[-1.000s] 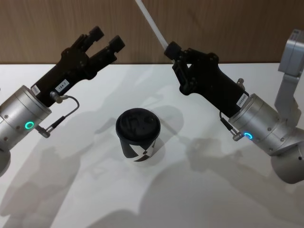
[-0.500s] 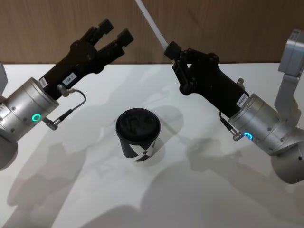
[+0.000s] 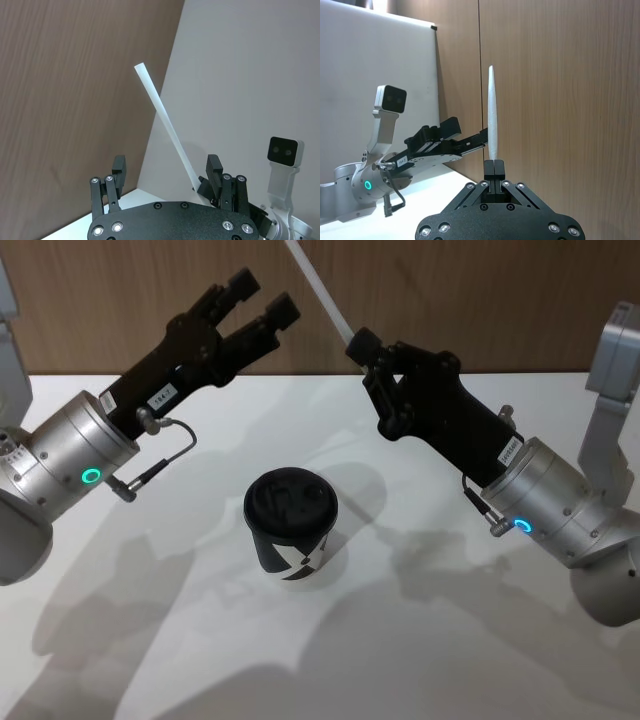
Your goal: Pick up the straw with one hand, pass it to the other hand, and insert it into the cup.
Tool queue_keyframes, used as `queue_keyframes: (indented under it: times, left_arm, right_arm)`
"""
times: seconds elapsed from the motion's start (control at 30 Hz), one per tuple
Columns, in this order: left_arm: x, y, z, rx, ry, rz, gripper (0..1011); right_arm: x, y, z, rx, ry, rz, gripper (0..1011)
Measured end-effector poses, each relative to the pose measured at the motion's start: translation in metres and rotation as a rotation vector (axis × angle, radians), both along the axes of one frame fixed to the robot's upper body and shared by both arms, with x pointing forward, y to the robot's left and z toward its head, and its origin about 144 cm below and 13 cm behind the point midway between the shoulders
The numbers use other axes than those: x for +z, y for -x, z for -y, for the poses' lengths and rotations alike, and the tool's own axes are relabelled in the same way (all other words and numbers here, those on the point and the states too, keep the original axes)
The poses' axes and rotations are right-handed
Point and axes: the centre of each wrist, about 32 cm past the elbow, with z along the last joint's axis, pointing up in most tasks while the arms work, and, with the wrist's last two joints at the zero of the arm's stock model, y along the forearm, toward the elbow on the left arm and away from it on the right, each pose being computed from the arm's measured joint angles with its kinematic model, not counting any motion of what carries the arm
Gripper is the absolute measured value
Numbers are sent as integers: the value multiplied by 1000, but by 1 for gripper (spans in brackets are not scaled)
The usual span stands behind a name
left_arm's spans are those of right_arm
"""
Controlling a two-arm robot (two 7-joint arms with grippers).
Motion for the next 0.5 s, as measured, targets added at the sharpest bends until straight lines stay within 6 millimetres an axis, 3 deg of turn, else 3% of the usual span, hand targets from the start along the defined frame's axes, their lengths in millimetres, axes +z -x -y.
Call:
queue_keyframes:
  times: [0.5]
  left_arm:
    - [3, -9, 9, -47, 18, 12, 1003]
  right_arm:
    - [0, 0, 0, 0, 0, 0, 1]
